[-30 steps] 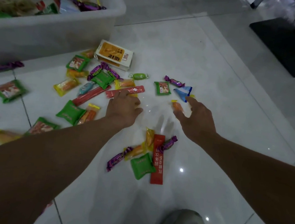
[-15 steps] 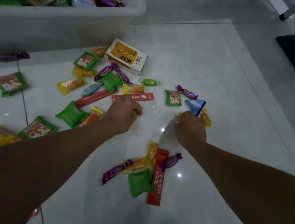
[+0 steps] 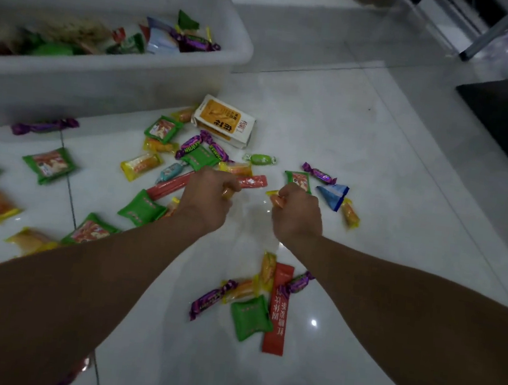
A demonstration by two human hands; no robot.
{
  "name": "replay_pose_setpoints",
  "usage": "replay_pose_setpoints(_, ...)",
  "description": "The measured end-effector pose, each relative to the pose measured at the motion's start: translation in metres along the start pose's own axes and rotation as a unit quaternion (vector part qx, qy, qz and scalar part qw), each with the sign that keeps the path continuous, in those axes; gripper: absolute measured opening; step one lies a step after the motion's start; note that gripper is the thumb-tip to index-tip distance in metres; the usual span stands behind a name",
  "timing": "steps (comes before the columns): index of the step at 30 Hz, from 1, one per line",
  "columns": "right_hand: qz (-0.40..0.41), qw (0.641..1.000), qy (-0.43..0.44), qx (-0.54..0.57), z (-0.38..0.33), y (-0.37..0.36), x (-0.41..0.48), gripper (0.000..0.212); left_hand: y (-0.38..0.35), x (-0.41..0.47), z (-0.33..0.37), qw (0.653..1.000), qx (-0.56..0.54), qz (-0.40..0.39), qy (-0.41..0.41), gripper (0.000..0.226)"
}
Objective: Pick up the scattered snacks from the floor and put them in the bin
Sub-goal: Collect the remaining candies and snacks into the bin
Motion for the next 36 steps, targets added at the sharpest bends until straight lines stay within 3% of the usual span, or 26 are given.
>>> replay_pose_setpoints(5, 0.064, 0.993, 0.005, 0.099, -0.033, 0.027, 0.002, 0.018, 0.052, 0.009, 0.022, 0.996, -0.041, 0.067, -0.030, 0.025)
replay_pose_setpoints(10, 0.110, 0.982, 0.004, 0.156, -0.086, 0.054, 0.002, 0.014, 0.116, 0.021, 0.025, 0.984, -0.107, 0.142, 0.016, 0.029)
replay_pose_setpoints(15, 0.103, 0.970, 0.058, 0.213, -0.170, 0.075, -0.002, 0.009, 0.189, 0.046, 0.023, 0.956, -0.227, 0.167, 0.082, 0.028)
replay_pose_setpoints(23, 0.097, 0.958, 0.084, 0.255, -0.290, 0.107, 0.008, 0.003, 0.287, 0.076, -0.004, 0.945, -0.213, 0.233, 0.085, 0.032)
replay_pose_setpoints(28, 0.081, 0.963, 0.058, 0.251, -0.302, 0.101, 0.027, 0.003, 0.296, 0.097, -0.023, 0.922, -0.268, 0.229, 0.160, 0.025)
replay_pose_setpoints(36, 0.072, 0.963, 0.054, 0.255, -0.299, 0.071, 0.090, 0.005, 0.241, 0.164, -0.040, 0.888, -0.342, 0.208, 0.227, 0.024)
Point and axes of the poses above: each hand's wrist, its own x-axis towards the middle knuckle, its own y-axis out of the back of the hand, z = x × y, the point moved 4 cm from there along x, towards the middle knuckle, and after that the axes turned 15 degrees about z, right-handed, at the moved point
